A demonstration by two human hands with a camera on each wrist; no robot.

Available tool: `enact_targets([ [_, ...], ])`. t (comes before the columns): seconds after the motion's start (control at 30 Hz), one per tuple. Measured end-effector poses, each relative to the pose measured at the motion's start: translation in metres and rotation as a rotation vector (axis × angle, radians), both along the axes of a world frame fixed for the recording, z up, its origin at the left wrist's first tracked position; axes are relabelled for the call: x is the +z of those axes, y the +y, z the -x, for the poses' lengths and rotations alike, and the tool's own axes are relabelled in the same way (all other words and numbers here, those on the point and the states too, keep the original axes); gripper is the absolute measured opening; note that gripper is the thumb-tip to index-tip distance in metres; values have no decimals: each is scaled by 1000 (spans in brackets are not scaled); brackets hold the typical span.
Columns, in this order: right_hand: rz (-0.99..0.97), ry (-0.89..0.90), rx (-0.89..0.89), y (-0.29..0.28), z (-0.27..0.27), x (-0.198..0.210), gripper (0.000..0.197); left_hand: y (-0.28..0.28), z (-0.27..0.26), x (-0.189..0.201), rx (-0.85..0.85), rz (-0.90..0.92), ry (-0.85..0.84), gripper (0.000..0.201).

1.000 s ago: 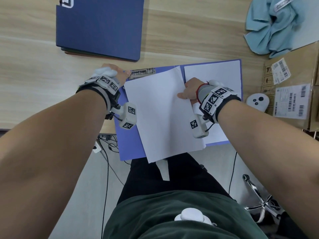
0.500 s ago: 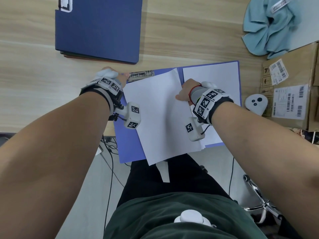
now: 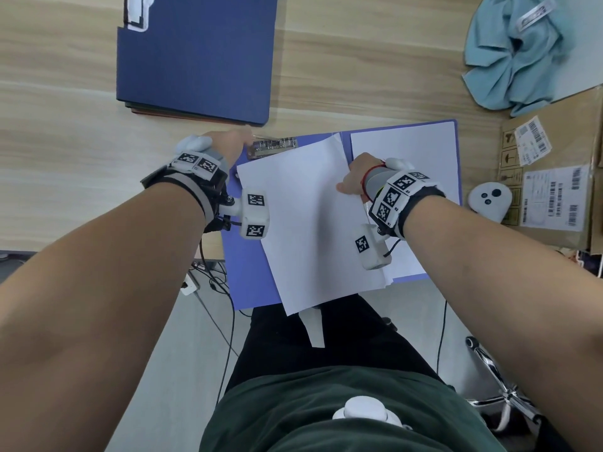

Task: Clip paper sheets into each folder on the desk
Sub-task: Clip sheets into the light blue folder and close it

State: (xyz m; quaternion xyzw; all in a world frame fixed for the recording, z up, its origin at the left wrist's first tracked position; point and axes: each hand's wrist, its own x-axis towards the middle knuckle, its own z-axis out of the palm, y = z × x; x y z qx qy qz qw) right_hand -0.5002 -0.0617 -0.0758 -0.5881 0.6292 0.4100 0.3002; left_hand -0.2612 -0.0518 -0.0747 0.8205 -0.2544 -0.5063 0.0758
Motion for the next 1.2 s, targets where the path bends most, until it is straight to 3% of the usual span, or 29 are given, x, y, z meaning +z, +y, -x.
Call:
enact_targets([
  [0.1, 3, -20, -28, 3, 2, 1, 33, 2, 5, 2, 173, 70, 115, 71],
  [0.13, 1, -34, -37, 3, 2, 3, 35, 5, 3, 1, 181, 81, 135, 72],
  [0.17, -5, -42, -31, 4, 3, 6, 39, 8, 2, 4, 161, 93, 139, 67],
  [0.3, -11, -120, -118, 5, 12, 8, 49, 21, -7, 2, 25, 196, 98, 17],
  [0.47, -15, -205, -282, 13, 23, 7, 42, 12, 7, 12, -17, 284, 210, 20],
  [0.67, -18, -238, -322, 17, 28, 10, 45, -4, 41, 24, -544, 357, 67, 35],
  [0.73, -34, -283, -403, 19, 32, 8, 49, -4, 47, 27, -617, 354, 25, 35],
  [0.87, -75, -393, -610, 23, 34, 7, 50, 0, 29, 23, -311, 441, -127, 25],
  [0.93, -110, -435, -715, 23, 32, 1, 63, 10, 12, 20, -204, 438, -124, 21],
  [1.03, -136, -480, -769, 25, 31, -13, 75, 35, -10, 12, -118, 356, -66, 38],
  [1.2, -172, -557, -833, 26, 16, -5, 47, 65, -27, 2, -41, 244, -38, 57],
])
